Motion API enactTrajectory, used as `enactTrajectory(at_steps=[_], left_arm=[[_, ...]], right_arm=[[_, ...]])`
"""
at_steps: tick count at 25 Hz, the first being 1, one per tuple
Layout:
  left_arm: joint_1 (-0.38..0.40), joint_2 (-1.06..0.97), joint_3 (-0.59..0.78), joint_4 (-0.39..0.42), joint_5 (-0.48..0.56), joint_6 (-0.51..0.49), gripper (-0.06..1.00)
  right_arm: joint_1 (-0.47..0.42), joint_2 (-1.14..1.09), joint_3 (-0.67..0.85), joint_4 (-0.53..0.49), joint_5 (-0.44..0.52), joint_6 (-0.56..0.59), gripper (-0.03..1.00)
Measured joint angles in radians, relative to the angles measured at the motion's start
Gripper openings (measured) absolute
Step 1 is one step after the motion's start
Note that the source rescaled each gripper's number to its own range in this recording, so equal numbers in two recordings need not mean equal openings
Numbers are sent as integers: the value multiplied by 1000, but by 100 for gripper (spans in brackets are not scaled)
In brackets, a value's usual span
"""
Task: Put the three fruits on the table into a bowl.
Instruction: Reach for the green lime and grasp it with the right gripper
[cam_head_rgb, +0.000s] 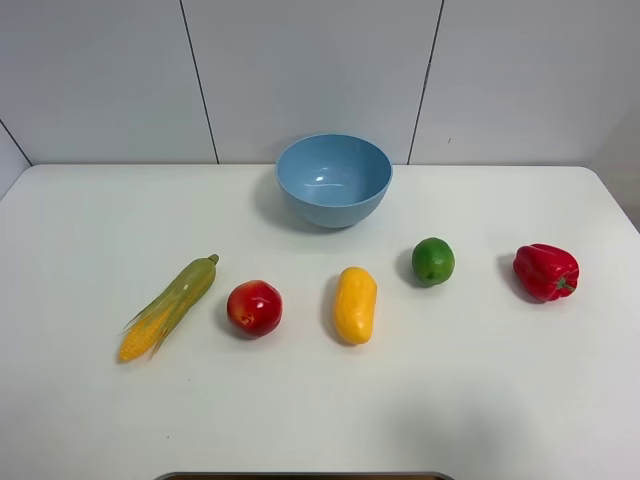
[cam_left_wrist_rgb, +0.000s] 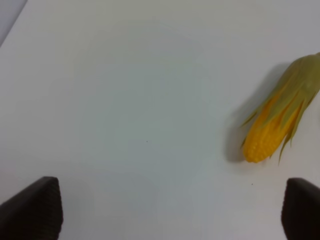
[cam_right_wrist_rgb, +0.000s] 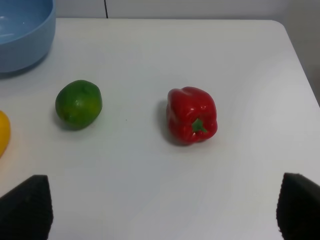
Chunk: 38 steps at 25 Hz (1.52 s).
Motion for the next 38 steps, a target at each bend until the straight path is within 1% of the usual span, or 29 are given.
enactTrajectory(at_steps=[9, 13, 21, 27, 33, 38], left_arm=[[0, 0, 0, 0, 0, 0, 70], [0, 0, 0, 0, 0, 0, 70], [0, 0, 0, 0, 0, 1, 70], [0, 0, 0, 0, 0, 1, 70], [0, 0, 0, 0, 0, 1, 70], [0, 0, 0, 0, 0, 0, 70]], right_arm=[[0, 0, 0, 0, 0, 0, 90], [0, 26, -60, 4, 1, 1, 90], [0, 264, -235, 4, 1, 0, 90], [0, 491, -347, 4, 10, 7, 90], [0, 708, -416, 4, 21, 36, 90], [0, 870, -474, 20, 2, 57, 90]])
